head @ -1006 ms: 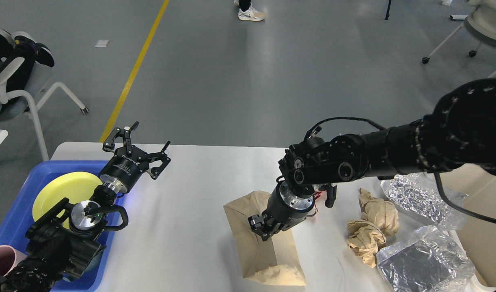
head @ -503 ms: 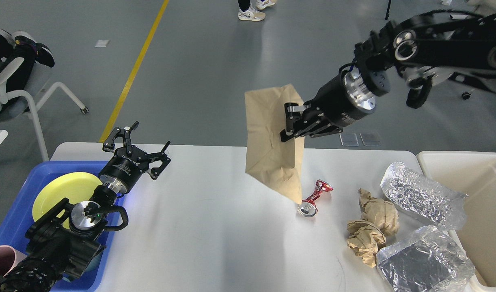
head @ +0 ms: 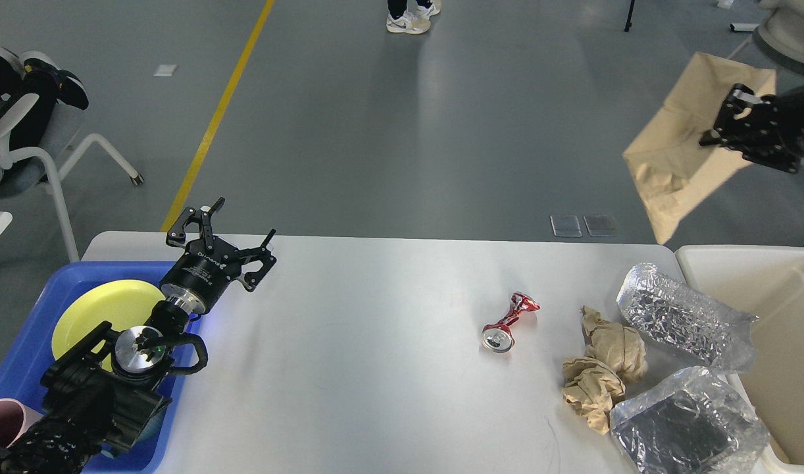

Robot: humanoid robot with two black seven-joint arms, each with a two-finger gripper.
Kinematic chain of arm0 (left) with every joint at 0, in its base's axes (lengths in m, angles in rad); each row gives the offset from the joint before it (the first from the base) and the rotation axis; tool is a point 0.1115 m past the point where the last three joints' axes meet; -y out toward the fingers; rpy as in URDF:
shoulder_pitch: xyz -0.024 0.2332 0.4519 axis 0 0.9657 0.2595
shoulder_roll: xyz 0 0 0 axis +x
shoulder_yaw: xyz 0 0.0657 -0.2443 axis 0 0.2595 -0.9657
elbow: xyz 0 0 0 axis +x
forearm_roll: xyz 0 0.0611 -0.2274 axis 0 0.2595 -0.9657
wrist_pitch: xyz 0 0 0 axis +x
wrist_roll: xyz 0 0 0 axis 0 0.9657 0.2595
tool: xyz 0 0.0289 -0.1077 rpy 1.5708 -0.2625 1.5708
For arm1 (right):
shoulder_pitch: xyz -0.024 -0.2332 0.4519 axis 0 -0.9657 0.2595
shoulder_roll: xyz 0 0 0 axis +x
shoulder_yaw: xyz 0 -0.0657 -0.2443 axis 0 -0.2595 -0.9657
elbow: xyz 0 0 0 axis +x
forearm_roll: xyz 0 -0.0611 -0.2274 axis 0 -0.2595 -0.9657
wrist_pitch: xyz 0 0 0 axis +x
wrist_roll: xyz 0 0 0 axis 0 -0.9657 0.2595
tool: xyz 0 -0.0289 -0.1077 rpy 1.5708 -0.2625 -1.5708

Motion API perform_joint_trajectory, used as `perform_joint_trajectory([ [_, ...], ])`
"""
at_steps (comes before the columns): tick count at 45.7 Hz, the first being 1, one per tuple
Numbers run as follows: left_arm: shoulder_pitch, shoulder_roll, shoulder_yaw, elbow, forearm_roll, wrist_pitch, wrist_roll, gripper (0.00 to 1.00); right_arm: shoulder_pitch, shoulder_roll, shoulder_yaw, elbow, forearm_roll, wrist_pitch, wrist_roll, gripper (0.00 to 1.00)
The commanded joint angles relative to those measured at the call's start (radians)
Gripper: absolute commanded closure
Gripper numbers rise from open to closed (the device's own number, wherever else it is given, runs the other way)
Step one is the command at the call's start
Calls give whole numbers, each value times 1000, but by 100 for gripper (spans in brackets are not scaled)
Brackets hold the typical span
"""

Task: Tidy desktop
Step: 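Carry the paper bag to the white bin and release it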

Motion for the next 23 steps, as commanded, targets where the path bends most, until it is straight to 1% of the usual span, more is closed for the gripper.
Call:
perform_joint_trajectory([
  [1, 0, 0, 0, 0, 0, 0, 0, 4, -156, -54, 17, -83, 17, -106, 3, 100],
  [6, 0, 0, 1, 0, 0, 0, 0, 4, -294, -57, 31, -134, 64, -249, 3, 100],
  [7, 0, 0, 0, 0, 0, 0, 0, 4, -375, -40, 34, -167, 69, -323, 3, 100],
  [11, 0, 0, 1, 0, 0, 0, 0, 4, -486, 15, 33, -230, 69, -401, 3, 100],
  [12, 0, 0, 0, 0, 0, 0, 0, 4, -511, 33, 33, -250, 69, -414, 3, 89],
  [16, 0, 0, 1, 0, 0, 0, 0, 4, -610, 101, 31, -351, 69, -448, 4, 26],
  [17, 0, 0, 0, 0, 0, 0, 0, 4, -630, 119, 31, -376, 69, -454, 4, 11],
  [18, 0, 0, 0, 0, 0, 0, 0, 4, -647, 138, 31, -397, 69, -460, 4, 1],
  [23, 0, 0, 0, 0, 0, 0, 0, 4, -693, 190, 31, -445, 70, -462, 4, 0],
])
